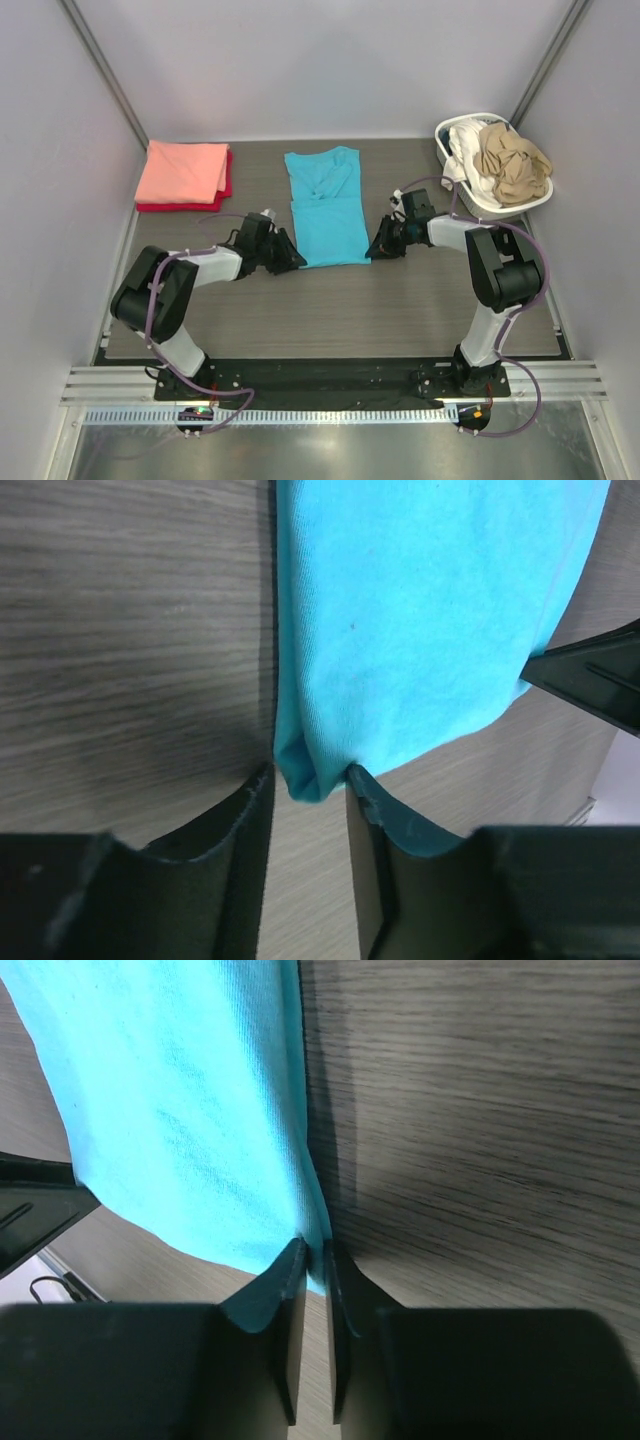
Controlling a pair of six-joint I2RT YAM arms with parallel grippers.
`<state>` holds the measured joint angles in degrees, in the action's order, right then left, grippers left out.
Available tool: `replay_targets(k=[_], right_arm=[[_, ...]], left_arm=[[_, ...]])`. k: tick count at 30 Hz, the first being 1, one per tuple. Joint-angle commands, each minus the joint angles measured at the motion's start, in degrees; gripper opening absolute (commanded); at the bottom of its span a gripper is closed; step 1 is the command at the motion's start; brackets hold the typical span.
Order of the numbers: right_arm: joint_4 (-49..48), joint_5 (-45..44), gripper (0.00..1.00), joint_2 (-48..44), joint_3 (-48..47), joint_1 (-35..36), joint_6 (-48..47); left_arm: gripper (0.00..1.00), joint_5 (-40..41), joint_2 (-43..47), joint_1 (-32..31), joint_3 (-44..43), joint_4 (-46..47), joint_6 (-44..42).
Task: Fold and stack the t-shirts
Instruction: Fold the tshirt
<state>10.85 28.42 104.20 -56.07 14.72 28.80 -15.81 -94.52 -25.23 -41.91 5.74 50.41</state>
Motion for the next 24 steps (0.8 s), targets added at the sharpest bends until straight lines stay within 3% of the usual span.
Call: replay_targets(k=[1, 3, 4, 7, 12, 16, 24], right_arm=[[-1.0, 0.2, 0.16, 0.7, 0.5, -0.1, -0.3], [-0.9, 0.4, 0.07, 0.8, 0.4, -0.1, -0.4], [-0.9, 0.6, 0.05, 0.7, 0.5, 0.0, -0.4], [-0.9, 0.8, 0.01, -0.6, 1.1, 0.0, -0.3], [-0.4, 0.5, 0.01, -5.0, 4.0, 0.0, 0.0], [2.1, -0.6, 0.01, -10.9, 6.7, -0.2, 0.9], [15.7, -5.1, 0.01, -33.9, 12.0, 0.0, 2.1]], left_arm=[[0.35, 1.0, -2.2, -0.8, 0.8, 4.3, 1.3], [0.27, 1.6, -2.7, -1.0, 0.6, 5.0, 1.5], [0.18, 1.9, -2.8, -1.1, 0.5, 5.1, 1.5], [0.00, 2.4, -2.0, -1.3, 0.5, 5.2, 1.4], [0.00, 4.6, 2.1, -3.1, 0.1, 1.1, 0.9], [0.00, 7.3, 9.8, -8.1, 0.6, -3.4, 1.1], [0.00, 18.9, 27.9, -21.9, 3.1, -17.8, 4.7]])
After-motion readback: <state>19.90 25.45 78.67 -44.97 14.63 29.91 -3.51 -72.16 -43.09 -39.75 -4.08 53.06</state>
